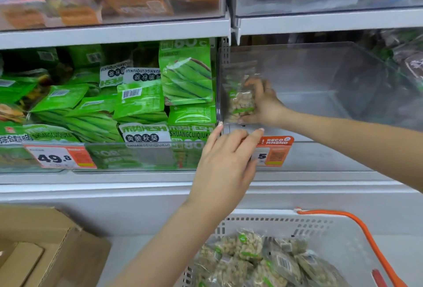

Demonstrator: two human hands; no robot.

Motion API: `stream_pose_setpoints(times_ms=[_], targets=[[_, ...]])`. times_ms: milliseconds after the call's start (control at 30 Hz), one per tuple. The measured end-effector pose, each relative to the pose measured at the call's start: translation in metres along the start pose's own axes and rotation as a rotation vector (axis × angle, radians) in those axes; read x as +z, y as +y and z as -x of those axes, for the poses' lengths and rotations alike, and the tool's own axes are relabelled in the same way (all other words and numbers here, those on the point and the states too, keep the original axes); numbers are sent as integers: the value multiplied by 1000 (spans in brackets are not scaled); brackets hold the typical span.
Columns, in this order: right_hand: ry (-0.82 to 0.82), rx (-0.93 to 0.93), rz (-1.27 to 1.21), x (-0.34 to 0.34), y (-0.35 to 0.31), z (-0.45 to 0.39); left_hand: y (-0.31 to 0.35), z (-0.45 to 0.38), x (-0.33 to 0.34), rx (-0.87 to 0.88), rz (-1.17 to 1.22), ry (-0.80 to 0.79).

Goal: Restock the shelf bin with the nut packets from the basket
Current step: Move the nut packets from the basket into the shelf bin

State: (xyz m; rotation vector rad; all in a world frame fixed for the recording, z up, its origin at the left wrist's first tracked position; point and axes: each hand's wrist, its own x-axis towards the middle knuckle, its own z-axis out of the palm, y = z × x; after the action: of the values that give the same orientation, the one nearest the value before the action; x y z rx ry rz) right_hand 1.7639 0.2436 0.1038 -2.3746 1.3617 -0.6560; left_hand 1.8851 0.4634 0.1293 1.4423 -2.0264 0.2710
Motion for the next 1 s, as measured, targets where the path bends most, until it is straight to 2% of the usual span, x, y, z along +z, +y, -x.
stream_pose_setpoints(times_ms=[267, 533, 733, 1000], targets=[[-27, -73, -169, -8, -7, 11, 4, 3, -3, -28, 49, -38], [48, -69, -221, -10, -13, 13, 6, 2, -4, -41, 59, -59], [-3, -57, -190, -11, -14, 13, 6, 1, -4, -82, 141, -53], [-151, 7, -130, -39, -17, 26, 3, 4, -5, -102, 234, -25]])
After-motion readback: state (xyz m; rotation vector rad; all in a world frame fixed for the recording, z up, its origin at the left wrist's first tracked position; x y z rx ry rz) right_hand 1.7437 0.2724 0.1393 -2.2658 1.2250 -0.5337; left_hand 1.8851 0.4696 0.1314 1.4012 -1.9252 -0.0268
